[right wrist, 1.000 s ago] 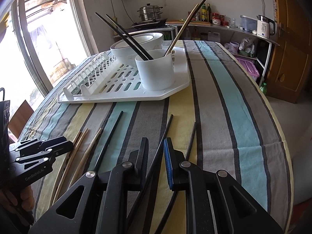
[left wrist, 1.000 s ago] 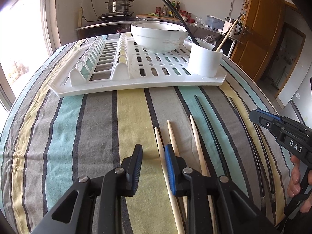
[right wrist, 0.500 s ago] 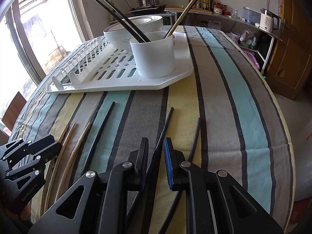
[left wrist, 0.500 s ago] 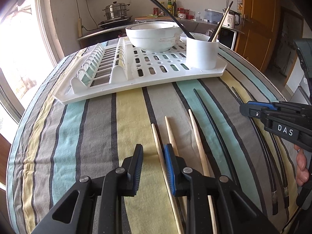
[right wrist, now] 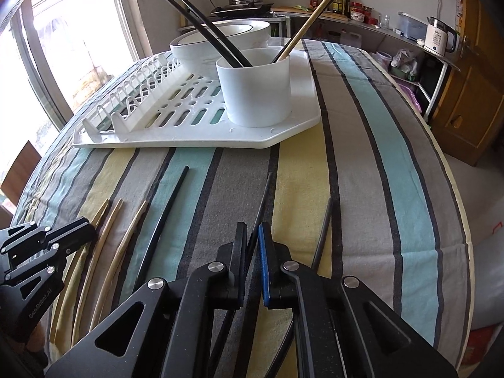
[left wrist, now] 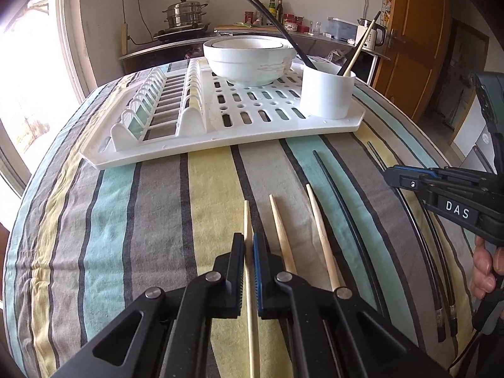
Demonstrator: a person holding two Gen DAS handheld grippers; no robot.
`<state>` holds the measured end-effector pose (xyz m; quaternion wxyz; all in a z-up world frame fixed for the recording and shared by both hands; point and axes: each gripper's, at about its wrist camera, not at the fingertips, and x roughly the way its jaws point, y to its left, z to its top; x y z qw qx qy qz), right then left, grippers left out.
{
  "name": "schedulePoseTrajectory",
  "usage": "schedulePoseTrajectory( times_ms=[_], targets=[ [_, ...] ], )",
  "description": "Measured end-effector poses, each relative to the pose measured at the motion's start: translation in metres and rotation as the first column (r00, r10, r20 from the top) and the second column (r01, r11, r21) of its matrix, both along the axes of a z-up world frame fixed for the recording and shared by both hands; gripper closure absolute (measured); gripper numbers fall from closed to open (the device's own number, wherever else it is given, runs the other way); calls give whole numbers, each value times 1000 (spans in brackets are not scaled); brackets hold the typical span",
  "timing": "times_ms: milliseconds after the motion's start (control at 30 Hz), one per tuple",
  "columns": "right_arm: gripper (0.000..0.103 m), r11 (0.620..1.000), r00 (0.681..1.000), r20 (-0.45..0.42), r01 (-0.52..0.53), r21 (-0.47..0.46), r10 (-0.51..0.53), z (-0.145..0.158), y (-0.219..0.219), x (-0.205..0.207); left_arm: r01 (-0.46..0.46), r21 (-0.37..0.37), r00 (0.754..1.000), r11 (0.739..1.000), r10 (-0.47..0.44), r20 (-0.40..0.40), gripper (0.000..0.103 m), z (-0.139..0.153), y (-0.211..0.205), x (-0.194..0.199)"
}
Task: Organize utensils
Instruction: 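Close the left tool on a wooden chopstick while the right tool approaches a black chopstick, then lift the wooden chopstick upright with the left tool while the right tool lifts the black one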
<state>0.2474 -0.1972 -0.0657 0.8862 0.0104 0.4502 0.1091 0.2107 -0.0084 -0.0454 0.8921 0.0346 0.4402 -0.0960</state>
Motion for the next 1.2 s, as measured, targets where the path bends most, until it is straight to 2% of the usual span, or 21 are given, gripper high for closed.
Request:
schedulePoseTrajectory(
  times_ms=[333, 667, 1200],
  targets=[
    [97, 994, 991, 132, -28, 109, 13, 47, -8, -19, 11, -90, 995, 996, -2, 103, 98, 54, 15, -16],
    [98, 986, 956, 293, -53, 160, 4, 104, -19, -46, 35, -128, 971, 991, -3, 240, 98, 118, 25, -38],
    [98, 984, 926, 378, -73, 162, 6, 127, -26, -69, 59, -137, 959, 989, -18, 283, 99, 142, 26, -54]
  ],
)
